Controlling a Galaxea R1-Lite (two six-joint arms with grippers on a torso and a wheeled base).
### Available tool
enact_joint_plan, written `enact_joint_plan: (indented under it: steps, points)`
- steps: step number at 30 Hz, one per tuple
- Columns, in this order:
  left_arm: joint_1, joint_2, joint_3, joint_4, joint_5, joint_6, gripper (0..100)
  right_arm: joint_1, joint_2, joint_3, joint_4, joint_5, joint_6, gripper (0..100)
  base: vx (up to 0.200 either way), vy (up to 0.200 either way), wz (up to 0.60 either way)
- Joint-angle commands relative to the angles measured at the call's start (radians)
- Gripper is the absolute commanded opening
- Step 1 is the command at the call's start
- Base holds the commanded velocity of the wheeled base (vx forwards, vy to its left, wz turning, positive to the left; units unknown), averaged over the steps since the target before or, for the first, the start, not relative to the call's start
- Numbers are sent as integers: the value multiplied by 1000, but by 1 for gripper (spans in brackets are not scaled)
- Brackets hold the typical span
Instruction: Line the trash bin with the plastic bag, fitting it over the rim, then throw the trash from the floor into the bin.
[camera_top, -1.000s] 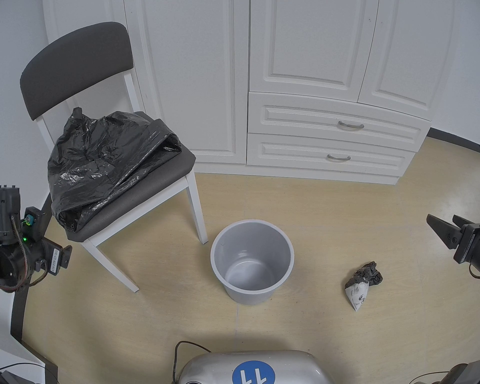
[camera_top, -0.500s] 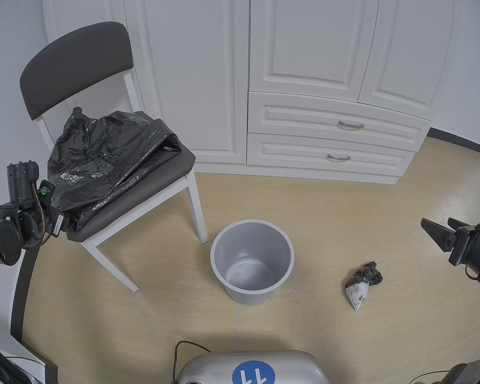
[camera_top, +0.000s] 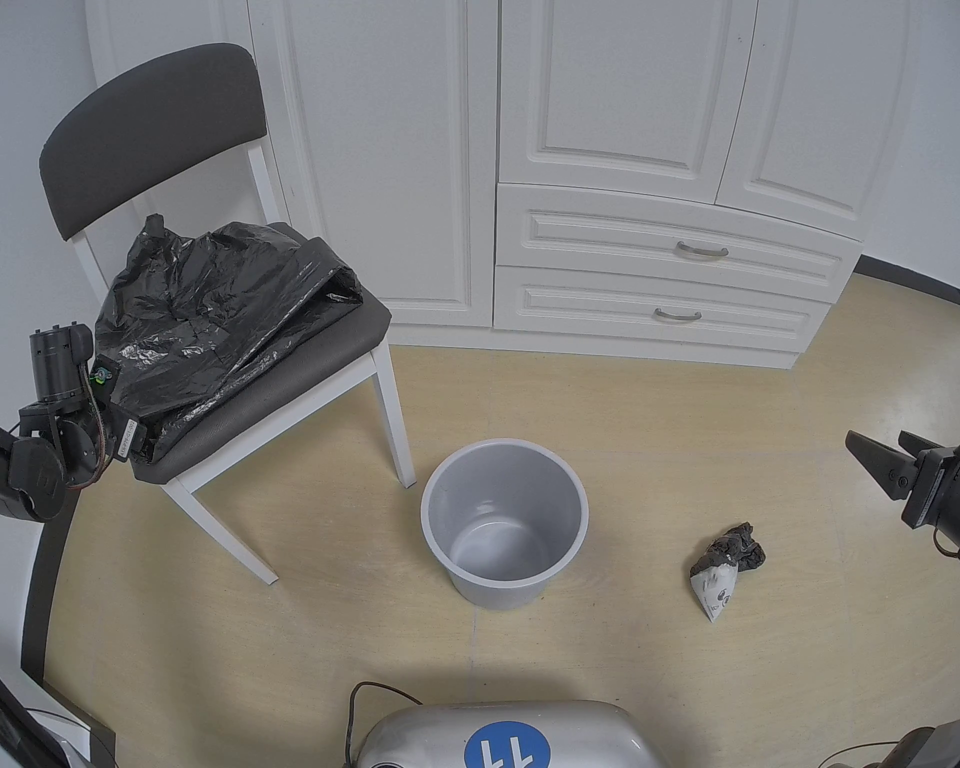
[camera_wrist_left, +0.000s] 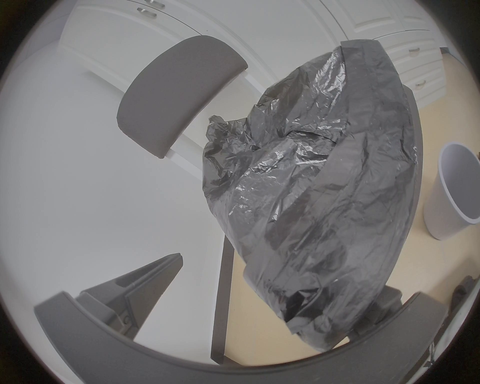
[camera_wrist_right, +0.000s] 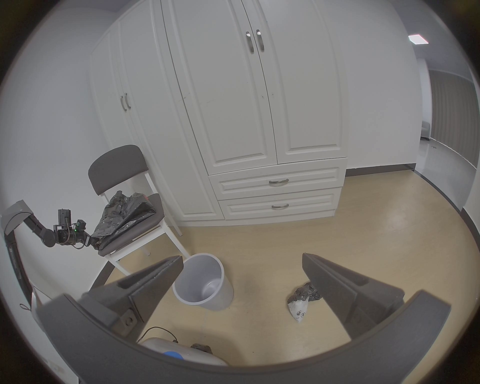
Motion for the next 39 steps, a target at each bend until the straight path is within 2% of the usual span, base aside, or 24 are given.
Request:
enact_joint_plan:
  steps: [1,2,10,15,22,24,26,28,29,30,34,36,37,39]
  points:
    - [-3,-19,13,-1,4,0,100,1,-11,-2,0,0,0,100,0,0,0]
    - [-5,-25,18,-2,4,0,0,1,-16,-2,0,0,0,100,0,0,0]
    - [-29,-45,30,-2,36,0,0,1,-28,-1,1,-1,-3,100,0,0,0]
    - [-63,-117,62,-2,56,0,0,1,-36,-7,1,-6,-6,100,0,0,0]
    - [-160,-280,121,-4,42,-12,0,2,-39,-8,0,-11,-9,100,0,0,0]
    - [-175,-313,121,-4,18,-14,0,2,-39,-8,-2,-9,-25,100,0,0,0]
    - [-180,-363,121,-4,-63,-18,0,2,-42,-13,-2,-11,-49,100,0,0,0]
    - [-180,-369,121,-4,-74,-21,0,2,-42,-13,-2,-11,-51,100,0,0,0]
    - [-183,-430,125,-2,-163,-47,0,2,-65,-16,-5,-12,-57,100,0,0,0]
    - [-184,-441,127,-1,-174,-55,0,2,-71,-16,-6,-12,-58,100,0,0,0]
    - [-201,-533,147,4,-298,-165,0,2,-126,-28,-3,-14,-91,100,0,0,0]
    - [-203,-547,150,7,-317,-195,0,2,-141,-36,6,-14,-104,100,0,0,0]
    - [-224,-567,150,1,-338,-254,0,1,-163,-43,17,-14,-134,100,0,0,0]
    - [-282,-590,150,-2,-340,-317,0,1,-166,-48,43,-14,-143,100,0,0,0]
